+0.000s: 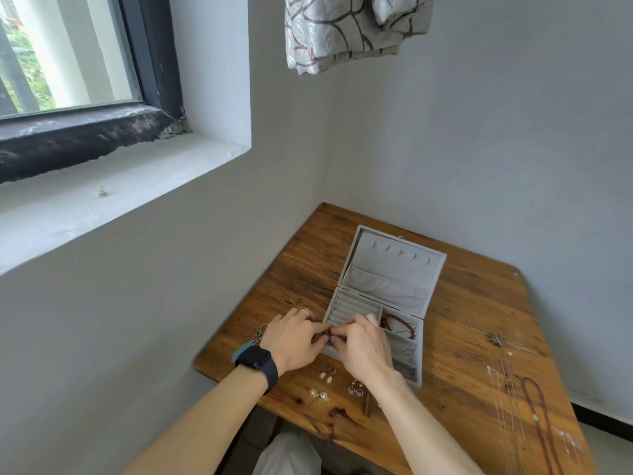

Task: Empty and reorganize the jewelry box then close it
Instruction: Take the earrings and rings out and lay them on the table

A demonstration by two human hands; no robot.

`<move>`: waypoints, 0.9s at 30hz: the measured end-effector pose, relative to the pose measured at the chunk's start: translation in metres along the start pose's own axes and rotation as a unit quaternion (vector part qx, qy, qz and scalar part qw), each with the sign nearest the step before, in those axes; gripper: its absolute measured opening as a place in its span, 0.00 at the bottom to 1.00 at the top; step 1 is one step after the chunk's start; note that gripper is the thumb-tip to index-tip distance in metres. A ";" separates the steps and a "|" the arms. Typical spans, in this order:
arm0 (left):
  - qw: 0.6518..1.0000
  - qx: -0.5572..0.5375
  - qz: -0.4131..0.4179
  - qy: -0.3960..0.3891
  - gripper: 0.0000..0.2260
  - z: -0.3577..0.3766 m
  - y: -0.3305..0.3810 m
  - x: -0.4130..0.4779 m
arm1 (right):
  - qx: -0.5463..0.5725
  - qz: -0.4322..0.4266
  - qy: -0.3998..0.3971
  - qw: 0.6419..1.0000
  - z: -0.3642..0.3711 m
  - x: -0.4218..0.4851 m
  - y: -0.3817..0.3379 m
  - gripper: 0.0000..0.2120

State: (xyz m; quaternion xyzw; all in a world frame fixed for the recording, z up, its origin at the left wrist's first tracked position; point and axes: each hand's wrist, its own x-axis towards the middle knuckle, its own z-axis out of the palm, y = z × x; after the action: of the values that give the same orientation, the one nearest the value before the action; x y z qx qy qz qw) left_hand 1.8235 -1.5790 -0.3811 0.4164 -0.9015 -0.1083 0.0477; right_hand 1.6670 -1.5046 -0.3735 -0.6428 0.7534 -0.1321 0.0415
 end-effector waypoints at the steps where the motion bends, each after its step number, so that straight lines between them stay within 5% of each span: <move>1: 1.000 -0.002 0.001 -0.001 0.21 0.000 0.000 0.000 | -0.001 -0.003 0.004 1.000 0.001 0.000 0.000 0.13; 10: 0.997 0.071 0.039 0.015 0.17 -0.008 0.007 0.000 | 0.075 0.060 0.008 0.995 -0.001 0.006 0.000 0.06; 19: 0.996 0.073 0.038 0.013 0.14 -0.026 0.018 0.007 | 0.295 0.141 0.108 0.939 -0.011 -0.110 0.010 0.04; 27: 0.999 0.033 -0.016 -0.008 0.06 -0.029 0.035 0.014 | 0.289 0.169 0.103 0.937 0.025 -0.170 0.014 0.06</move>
State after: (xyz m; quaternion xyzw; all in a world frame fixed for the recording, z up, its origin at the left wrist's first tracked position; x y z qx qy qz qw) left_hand 1.7932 -1.5722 -0.3443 0.4315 -0.8979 -0.0829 0.0246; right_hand 1.6888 -1.3394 -0.4198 -0.4487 0.7807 -0.4006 0.1692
